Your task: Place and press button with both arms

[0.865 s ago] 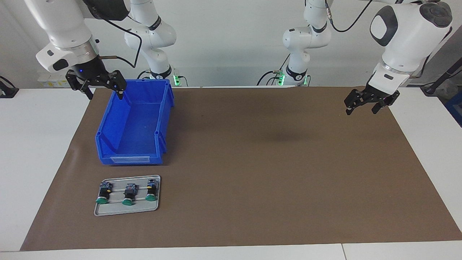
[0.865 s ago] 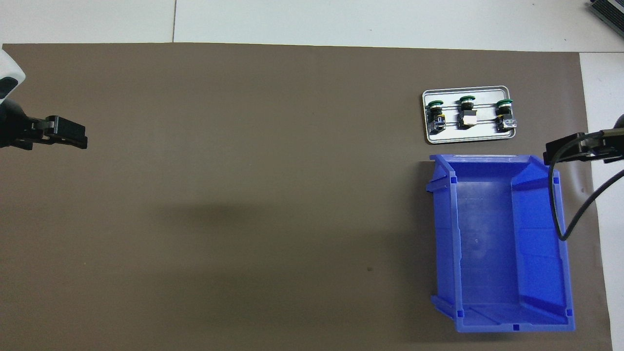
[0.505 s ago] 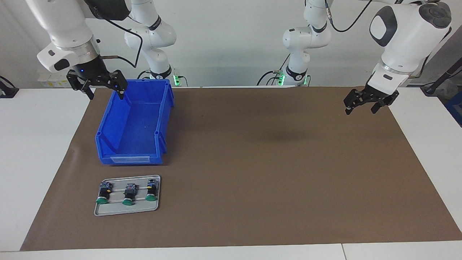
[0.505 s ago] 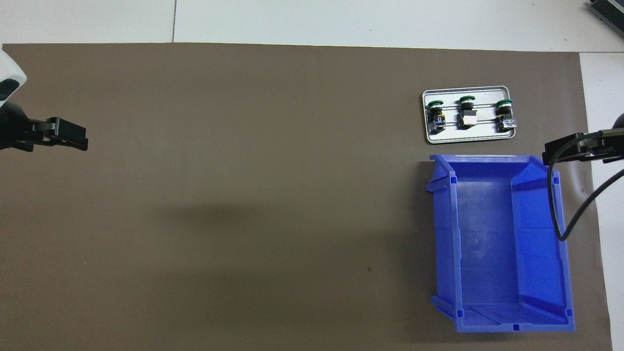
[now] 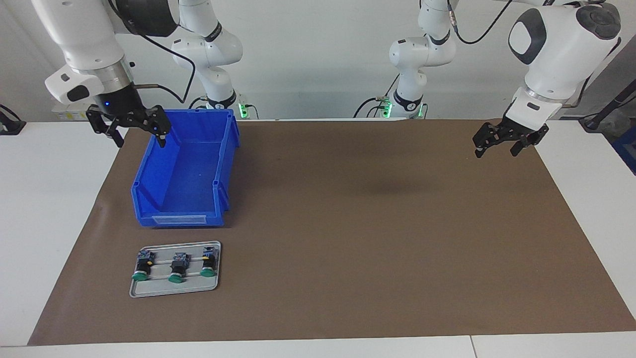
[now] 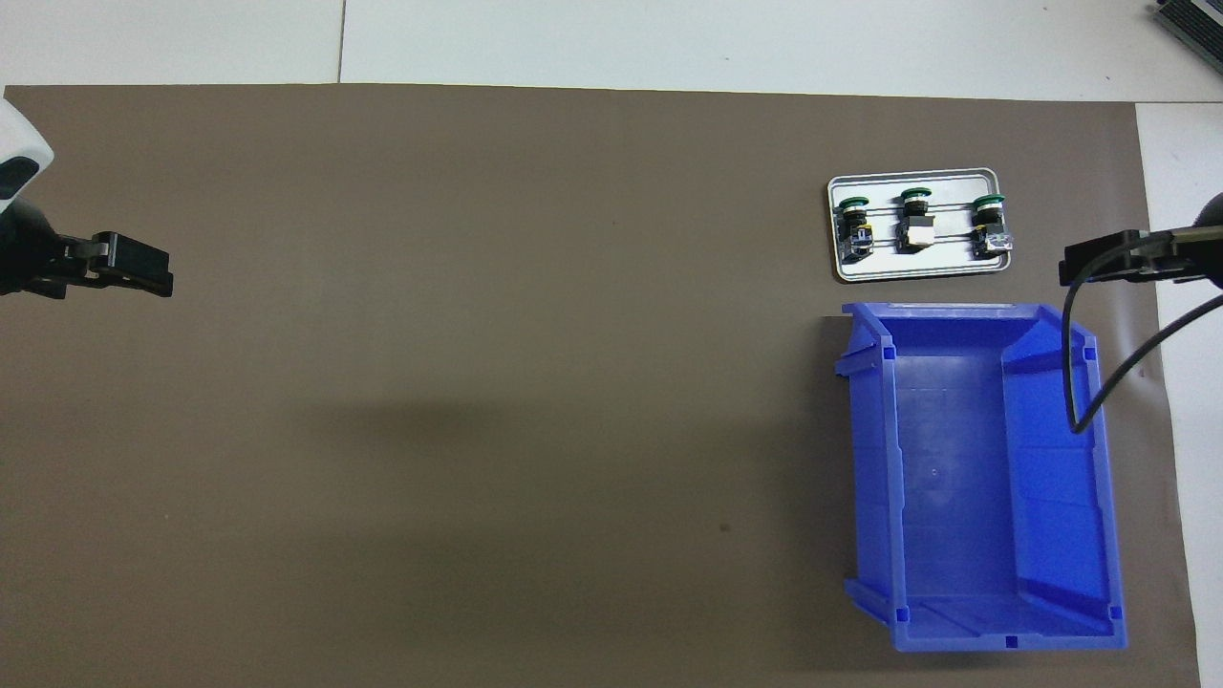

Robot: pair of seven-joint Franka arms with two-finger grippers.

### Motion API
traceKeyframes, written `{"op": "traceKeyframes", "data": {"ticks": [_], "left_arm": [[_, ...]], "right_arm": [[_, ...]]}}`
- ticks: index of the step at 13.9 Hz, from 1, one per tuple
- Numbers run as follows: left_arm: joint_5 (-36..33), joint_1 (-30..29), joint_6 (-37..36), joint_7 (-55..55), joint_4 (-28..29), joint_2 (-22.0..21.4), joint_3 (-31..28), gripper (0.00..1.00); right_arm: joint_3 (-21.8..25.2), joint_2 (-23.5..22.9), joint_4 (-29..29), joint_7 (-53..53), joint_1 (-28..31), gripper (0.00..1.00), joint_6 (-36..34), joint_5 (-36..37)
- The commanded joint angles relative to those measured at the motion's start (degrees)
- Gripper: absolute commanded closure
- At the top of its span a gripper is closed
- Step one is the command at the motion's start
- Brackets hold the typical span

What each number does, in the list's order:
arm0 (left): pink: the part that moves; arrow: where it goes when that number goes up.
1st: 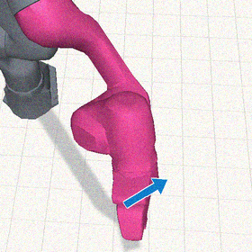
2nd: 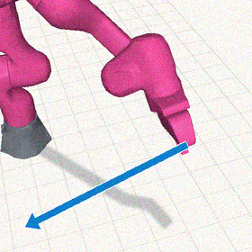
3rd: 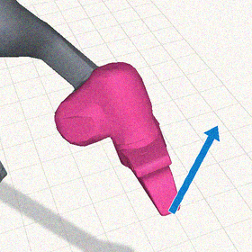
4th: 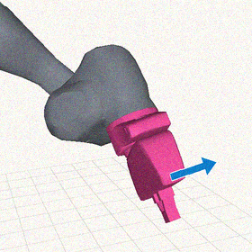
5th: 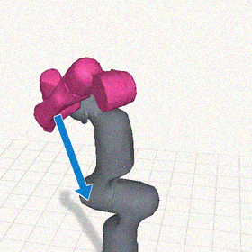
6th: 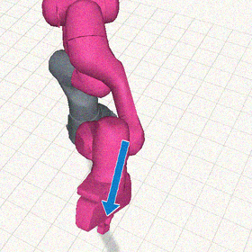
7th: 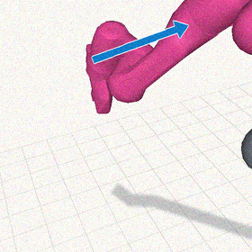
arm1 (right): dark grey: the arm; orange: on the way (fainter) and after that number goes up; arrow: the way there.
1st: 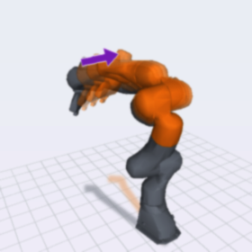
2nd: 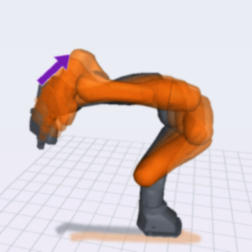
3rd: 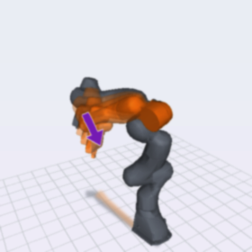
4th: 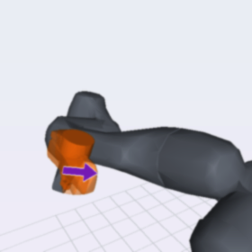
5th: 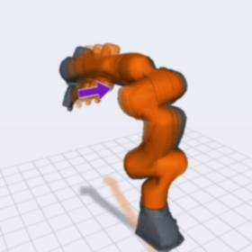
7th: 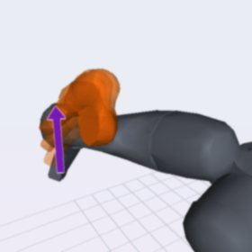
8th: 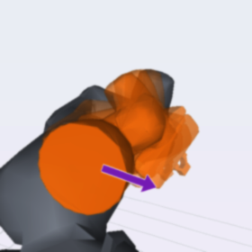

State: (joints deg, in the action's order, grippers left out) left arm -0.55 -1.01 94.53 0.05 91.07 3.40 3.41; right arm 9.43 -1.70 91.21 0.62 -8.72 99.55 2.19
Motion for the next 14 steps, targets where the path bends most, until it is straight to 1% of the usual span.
{"op": "traceKeyframes", "data": {"ticks": [1, 3, 5, 6, 9, 11, 14], "left_arm": [[0.4, -0.1, -0.1, -0.4, 1.7, -1.7, -0.3, 0.00], [0.4, -0.6, 0.4, -0.5, 1.7, -1.7, -0.3, 0.00], [0.4, -0.7, -0.1, -0.6, 1.7, -1.7, -0.3, 0.00], [0.4, -0.7, -0.1, -0.5, 1.7, -1.7, -0.3, 0.00], [0.4, -0.7, -0.1, -0.6, 1.7, -1.7, -0.3, 0.00], [0.4, -0.7, -0.1, -0.6, 1.7, -1.7, -0.3, 0.00], [0.4, -0.7, -0.1, -0.6, 1.7, -1.7, -0.3, 0.00]], "right_arm": [[0.1, -8.3, -1.9, 0.4, 0.7, 0.00, 8.8, -3.8], [0.1, -15.8, -4.1, 0.5, 0.9, 0.00, 15.1, -4.1], [0.1, -21.2, -4.4, 0.8, 1.1, 0.00, 23.0, -4.3], [0.1, -23.6, -4.3, 1.1, 1.5, 0.00, 26.2, -5.5], [0.1, -28.9, -3.9, 4.0, 2.6, 0.00, 32.1, -6.3], [0.1, -31.5, -2.9, 5.4, 2.7, 0.00, 36.5, -8.1], [0.1, -32.6, -2.0, 5.9, 2.7, 0.01, 37.7, -10.4]]}}
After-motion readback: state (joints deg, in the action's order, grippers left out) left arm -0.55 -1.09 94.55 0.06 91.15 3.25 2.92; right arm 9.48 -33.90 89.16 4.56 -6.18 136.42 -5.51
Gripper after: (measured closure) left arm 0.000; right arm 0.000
